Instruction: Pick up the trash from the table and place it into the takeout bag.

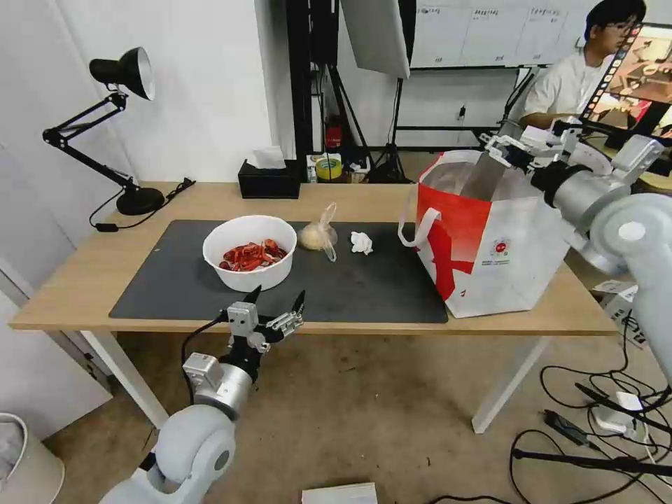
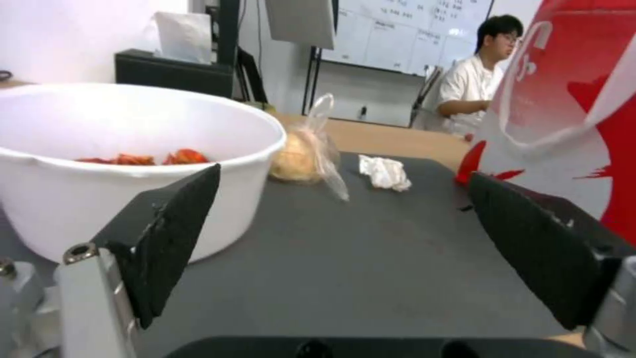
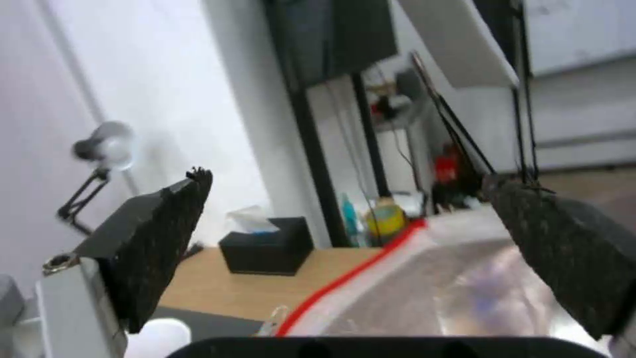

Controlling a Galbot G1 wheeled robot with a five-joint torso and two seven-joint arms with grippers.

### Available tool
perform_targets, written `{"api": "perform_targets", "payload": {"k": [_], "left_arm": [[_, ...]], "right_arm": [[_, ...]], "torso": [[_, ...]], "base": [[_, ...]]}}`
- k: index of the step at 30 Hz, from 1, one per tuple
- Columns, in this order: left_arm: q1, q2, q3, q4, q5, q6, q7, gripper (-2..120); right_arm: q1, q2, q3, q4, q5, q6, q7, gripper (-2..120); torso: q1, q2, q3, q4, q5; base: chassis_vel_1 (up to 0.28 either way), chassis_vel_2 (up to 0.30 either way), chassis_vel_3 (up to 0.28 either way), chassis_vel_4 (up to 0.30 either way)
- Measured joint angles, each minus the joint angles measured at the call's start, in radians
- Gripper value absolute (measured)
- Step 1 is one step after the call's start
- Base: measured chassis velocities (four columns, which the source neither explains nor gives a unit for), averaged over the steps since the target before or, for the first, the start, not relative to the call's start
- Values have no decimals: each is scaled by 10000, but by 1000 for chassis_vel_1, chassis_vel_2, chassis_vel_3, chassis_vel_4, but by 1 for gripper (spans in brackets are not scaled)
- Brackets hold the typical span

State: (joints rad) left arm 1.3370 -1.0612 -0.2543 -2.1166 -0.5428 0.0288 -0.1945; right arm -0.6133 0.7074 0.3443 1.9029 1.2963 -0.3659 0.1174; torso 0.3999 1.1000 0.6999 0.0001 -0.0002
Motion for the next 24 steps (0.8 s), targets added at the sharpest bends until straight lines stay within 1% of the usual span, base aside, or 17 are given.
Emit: {"api": "perform_targets", "payload": {"k": [2, 3, 5, 6, 7, 8, 9, 12, 13, 14, 16, 21, 24], "left_arm": [[37, 18, -140, 1, 2, -55, 12, 100], [37, 18, -140, 1, 2, -55, 12, 100], [147, 74, -353, 4, 30, -194, 33, 100], [147, 74, -353, 4, 30, -194, 33, 100], [221, 114, -457, 17, 94, -277, 80, 100], [301, 149, -593, 37, 182, -339, 196, 100], [301, 149, -593, 37, 182, -339, 196, 100], [591, 273, -1044, 140, 632, -532, 584, 100], [690, 293, -1166, 185, 735, -586, 648, 100], [690, 293, -1166, 185, 735, -586, 648, 100], [814, 283, -1320, 278, 823, -691, 677, 100], [969, 189, -1505, 427, 857, -802, 684, 100], [1049, 159, -1624, 510, 854, -829, 689, 100]], "right_arm": [[-345, -267, -17, 323, -449, 312, -410, 100], [-345, -267, -17, 323, -449, 312, -410, 100], [-1054, -532, 82, 672, -1220, 818, -938, 100], [-1054, -532, 82, 672, -1220, 818, -938, 100], [-1417, -605, 181, 769, -1587, 1076, -1215, 100], [-1804, -658, 292, 875, -1886, 1356, -1454, 100], [-1804, -658, 292, 875, -1886, 1356, -1454, 100], [-2856, -693, 531, 1276, -2498, 1999, -1856, 100], [-3175, -664, 577, 1440, -2686, 2168, -1921, 100], [-3175, -664, 577, 1440, -2686, 2168, -1921, 100], [-3637, -529, 586, 1744, -2934, 2350, -1964, 100], [-4218, -250, 508, 2176, -3294, 2442, -1931, 100], [-4661, -61, 421, 2385, -3449, 2430, -1733, 100]], "torso": [[0, 0, 1, -1, 1], [0, 0, 1, -1, 1], [0, 0, 0, -1, 1], [0, 0, 0, -1, 1], [0, 0, 0, -2, 3], [0, 0, 0, -2, 1], [0, 0, 0, -2, 1], [0, 0, 0, -3, 4], [0, 0, -1, -2, 0], [0, 0, -1, -2, 0], [0, 0, 0, -3, 4], [0, 0, 0, 0, 0], [-1, 1, 0, 0, -1]], "base": [[0, 0, 0, 0], [0, 0, 0, 0], [0, 0, 0, 0], [0, 0, 0, 0], [0, 0, 0, 0], [0, 0, 0, 0], [0, 0, 0, 0], [0, 0, 0, 0], [0, 0, 0, 0], [0, 0, 0, 0], [0, 0, 0, 0], [0, 0, 0, 0], [0, 0, 0, 0]]}}
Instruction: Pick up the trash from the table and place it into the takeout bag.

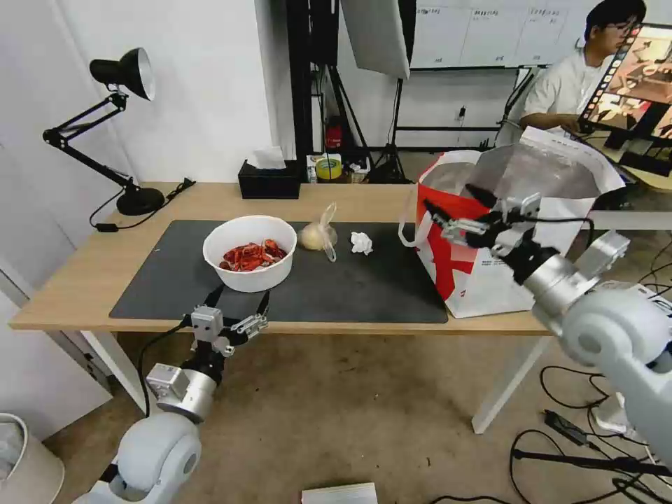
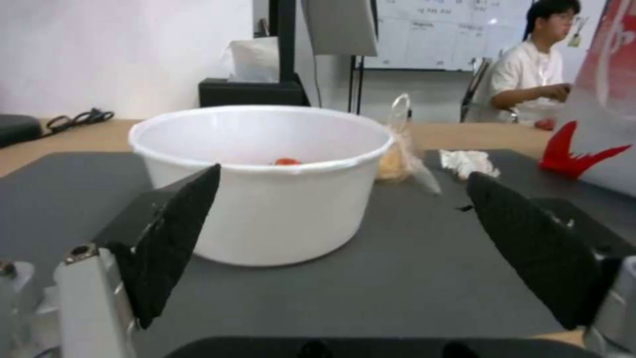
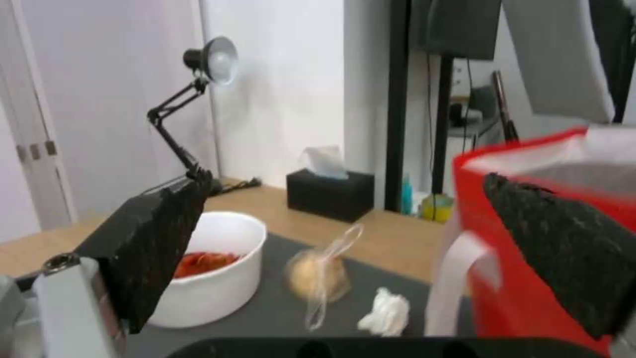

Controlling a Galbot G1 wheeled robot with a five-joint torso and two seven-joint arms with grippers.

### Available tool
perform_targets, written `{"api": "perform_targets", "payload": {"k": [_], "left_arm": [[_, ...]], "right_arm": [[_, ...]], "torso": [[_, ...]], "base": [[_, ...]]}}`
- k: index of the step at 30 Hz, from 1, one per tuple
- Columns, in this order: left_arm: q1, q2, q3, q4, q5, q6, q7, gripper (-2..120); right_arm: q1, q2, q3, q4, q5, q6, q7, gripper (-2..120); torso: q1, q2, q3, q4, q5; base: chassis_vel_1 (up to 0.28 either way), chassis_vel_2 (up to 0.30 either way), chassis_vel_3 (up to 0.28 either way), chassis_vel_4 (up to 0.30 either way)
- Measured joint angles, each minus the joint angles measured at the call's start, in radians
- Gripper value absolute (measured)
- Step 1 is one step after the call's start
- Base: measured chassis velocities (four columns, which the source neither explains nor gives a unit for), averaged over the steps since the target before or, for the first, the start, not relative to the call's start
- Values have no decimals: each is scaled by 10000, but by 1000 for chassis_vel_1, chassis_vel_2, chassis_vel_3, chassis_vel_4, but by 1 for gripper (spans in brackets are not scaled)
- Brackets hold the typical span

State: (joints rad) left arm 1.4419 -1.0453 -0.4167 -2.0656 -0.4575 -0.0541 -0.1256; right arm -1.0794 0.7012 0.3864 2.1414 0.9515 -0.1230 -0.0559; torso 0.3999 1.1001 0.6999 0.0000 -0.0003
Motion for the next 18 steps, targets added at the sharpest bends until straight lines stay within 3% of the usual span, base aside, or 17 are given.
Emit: {"api": "perform_targets", "payload": {"k": [7, 18], "left_arm": [[246, 28, -440, 327, -71, -115, 141, 100], [690, 50, -667, 631, -427, -260, 616, 100]], "right_arm": [[-1309, 548, -67, 102, -393, 25, 278, 100], [-2692, 1314, -202, -955, -1701, 1096, 335, 100]], "torso": [[0, 0, 0, -1, 3], [1, -1, 1, -2, 4]], "base": [[0, 0, 0, 0], [0, 0, 0, 0]]}}
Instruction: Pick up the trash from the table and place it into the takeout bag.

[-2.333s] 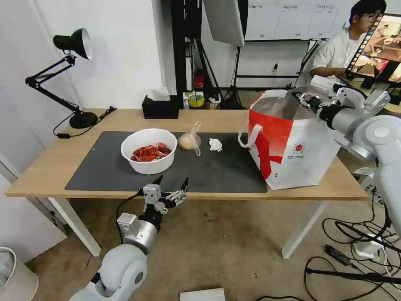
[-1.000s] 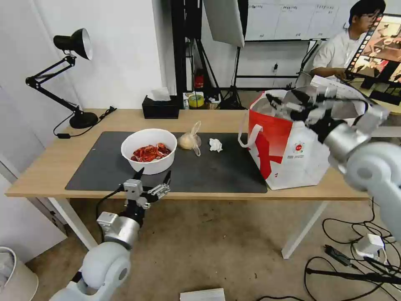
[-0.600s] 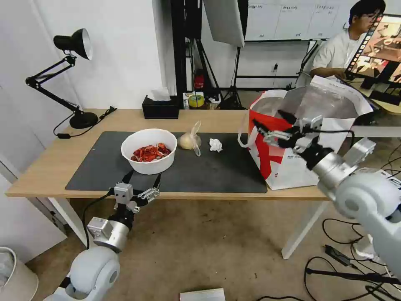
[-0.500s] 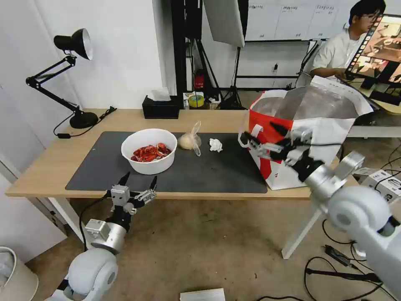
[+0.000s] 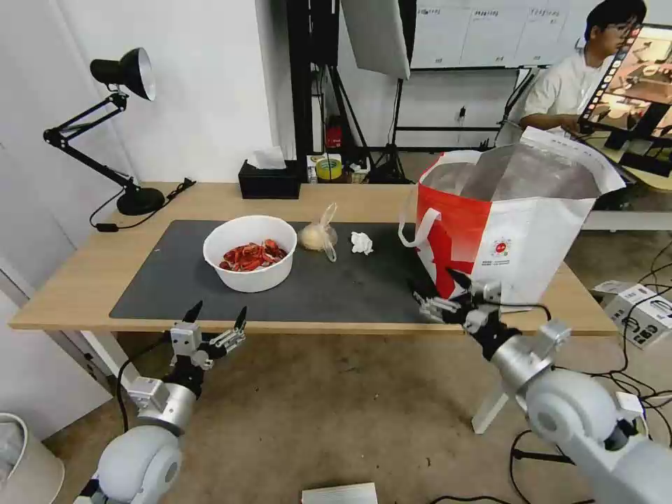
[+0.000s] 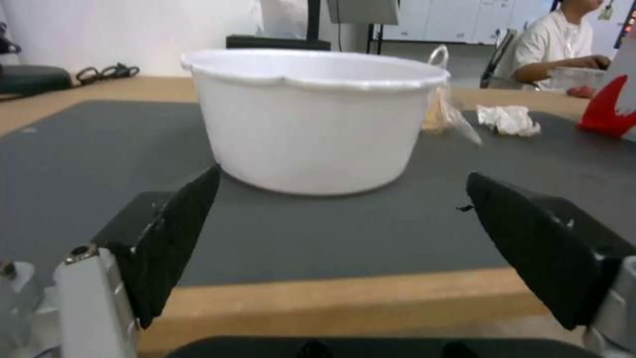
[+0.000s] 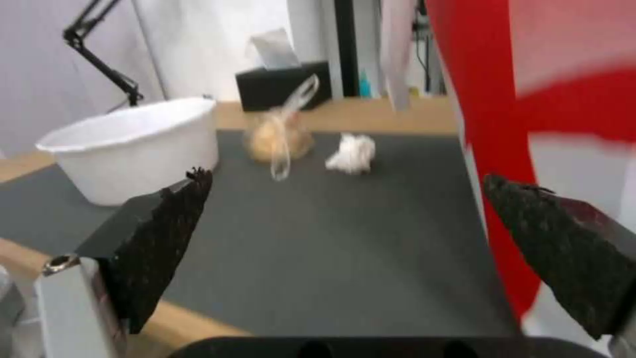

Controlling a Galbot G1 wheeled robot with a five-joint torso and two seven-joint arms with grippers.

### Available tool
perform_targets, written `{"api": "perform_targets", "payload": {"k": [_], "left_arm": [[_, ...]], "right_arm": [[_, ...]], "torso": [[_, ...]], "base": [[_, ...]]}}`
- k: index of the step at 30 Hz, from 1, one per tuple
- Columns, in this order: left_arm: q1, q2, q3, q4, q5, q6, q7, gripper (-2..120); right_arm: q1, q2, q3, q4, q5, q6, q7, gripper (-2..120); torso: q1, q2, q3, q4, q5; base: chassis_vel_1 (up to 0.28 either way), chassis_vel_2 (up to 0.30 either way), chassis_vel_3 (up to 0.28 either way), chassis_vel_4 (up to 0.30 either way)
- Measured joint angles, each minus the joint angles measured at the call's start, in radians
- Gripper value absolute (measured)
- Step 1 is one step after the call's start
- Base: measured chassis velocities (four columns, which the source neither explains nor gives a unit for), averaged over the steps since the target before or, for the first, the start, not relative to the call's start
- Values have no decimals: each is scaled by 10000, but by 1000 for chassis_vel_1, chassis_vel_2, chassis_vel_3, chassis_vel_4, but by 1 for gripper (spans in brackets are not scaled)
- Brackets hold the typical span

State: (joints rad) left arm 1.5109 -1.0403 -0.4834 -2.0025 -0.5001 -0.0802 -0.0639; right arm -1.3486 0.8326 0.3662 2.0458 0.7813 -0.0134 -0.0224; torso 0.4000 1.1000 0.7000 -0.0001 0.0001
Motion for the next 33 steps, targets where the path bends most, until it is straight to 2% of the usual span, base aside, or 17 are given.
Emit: {"api": "perform_targets", "payload": {"k": [10, 33], "left_arm": [[268, -142, -27, 244, 50, -44, 199, 100], [246, -312, 98, 582, 339, -275, 413, 100]], "right_arm": [[-851, 667, 68, -157, -688, 336, 19, 100], [-861, 914, 17, -222, -836, 274, 4, 100]], "torso": [[0, 0, -1, 1, -2], [0, 0, 0, 1, -1]], "base": [[0, 0, 0, 0], [0, 0, 0, 0]]}}
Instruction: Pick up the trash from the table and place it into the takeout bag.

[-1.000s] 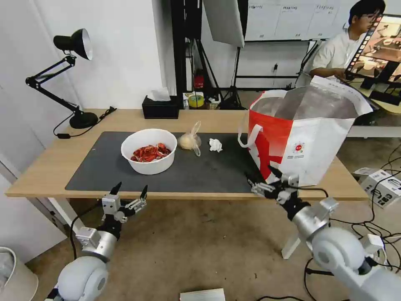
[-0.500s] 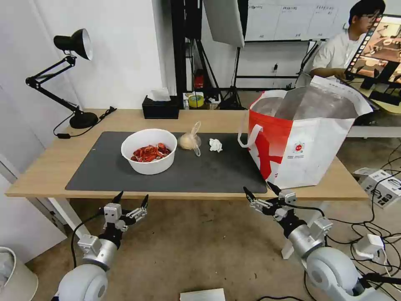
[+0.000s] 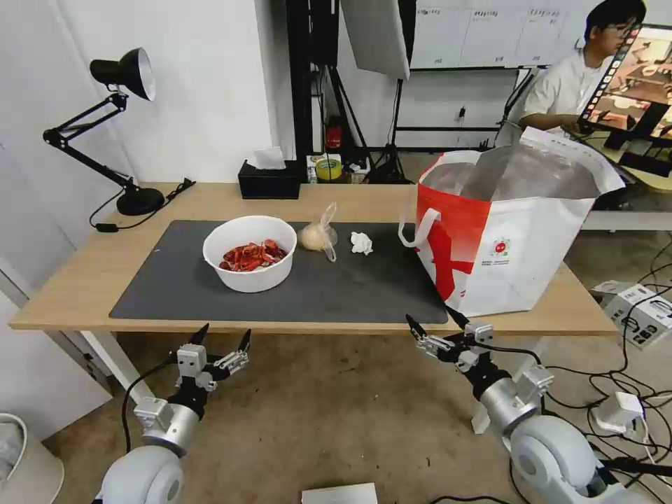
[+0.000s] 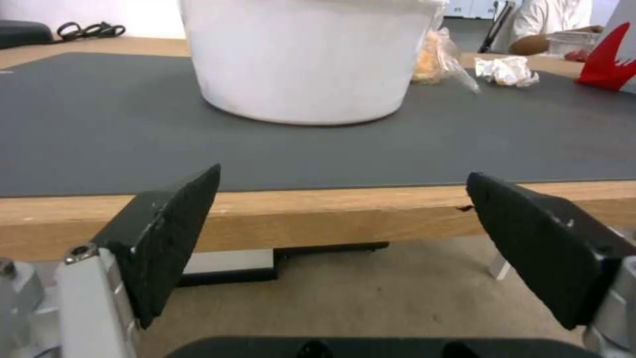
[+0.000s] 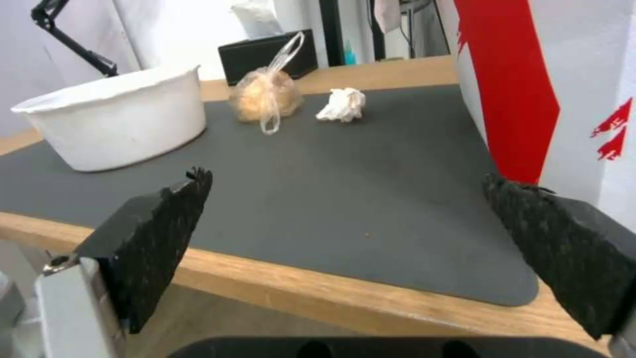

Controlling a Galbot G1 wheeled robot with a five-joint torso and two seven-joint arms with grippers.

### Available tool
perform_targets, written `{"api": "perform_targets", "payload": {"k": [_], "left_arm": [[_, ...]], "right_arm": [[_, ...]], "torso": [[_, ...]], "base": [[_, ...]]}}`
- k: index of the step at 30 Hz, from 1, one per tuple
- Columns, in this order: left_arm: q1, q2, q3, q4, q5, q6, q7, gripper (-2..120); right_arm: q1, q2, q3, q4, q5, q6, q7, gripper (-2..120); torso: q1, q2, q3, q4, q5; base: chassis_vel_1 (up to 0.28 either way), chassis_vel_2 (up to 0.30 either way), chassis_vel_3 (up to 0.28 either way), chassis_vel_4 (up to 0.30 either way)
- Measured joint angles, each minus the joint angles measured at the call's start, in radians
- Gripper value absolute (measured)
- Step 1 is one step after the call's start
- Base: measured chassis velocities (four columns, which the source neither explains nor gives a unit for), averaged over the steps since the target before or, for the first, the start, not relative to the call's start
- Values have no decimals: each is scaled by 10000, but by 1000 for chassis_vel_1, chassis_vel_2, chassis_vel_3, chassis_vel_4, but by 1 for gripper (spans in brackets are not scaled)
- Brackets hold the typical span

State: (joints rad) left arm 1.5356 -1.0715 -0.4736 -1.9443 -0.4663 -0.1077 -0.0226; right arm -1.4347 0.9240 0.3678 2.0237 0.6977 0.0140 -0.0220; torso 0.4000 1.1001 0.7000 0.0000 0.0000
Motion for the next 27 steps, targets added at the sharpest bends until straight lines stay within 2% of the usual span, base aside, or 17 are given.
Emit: {"api": "perform_targets", "payload": {"k": [6, 13, 16, 18, 20, 27], "left_arm": [[-34, -22, 68, -1, 27, 0, -5, 100], [-52, -83, 121, -50, 62, 2, -39, 100], [-61, -74, 110, -117, 60, 6, -65, 100], [-61, -74, 110, -117, 60, 6, -65, 100], [-64, -66, 92, -190, 53, 16, -96, 100], [-82, -243, 121, -267, 64, 47, -289, 100]], "right_arm": [[95, 64, -14, -15, 5, -24, 13, 100], [785, 107, -614, 47, 153, -459, 318, 100], [1528, -29, -1156, 95, 473, -819, 613, 100], [1528, -29, -1156, 95, 473, -819, 613, 100], [2306, -135, -1596, 96, 832, -1220, 871, 100], [3510, -7, -2307, -252, 989, -1664, 1206, 100]], "torso": [[0, 0, 0, -1, 0], [0, -1, 0, 0, -1], [0, 0, 0, 1, -1], [0, 0, 0, 1, -1], [0, -1, 1, 0, -1], [0, -2, 0, 1, -1]], "base": [[0, 0, 0, 0], [0, 0, 0, 0], [0, 0, 0, 0], [0, 0, 0, 0], [0, 0, 0, 0], [0, 0, 0, 0]]}}
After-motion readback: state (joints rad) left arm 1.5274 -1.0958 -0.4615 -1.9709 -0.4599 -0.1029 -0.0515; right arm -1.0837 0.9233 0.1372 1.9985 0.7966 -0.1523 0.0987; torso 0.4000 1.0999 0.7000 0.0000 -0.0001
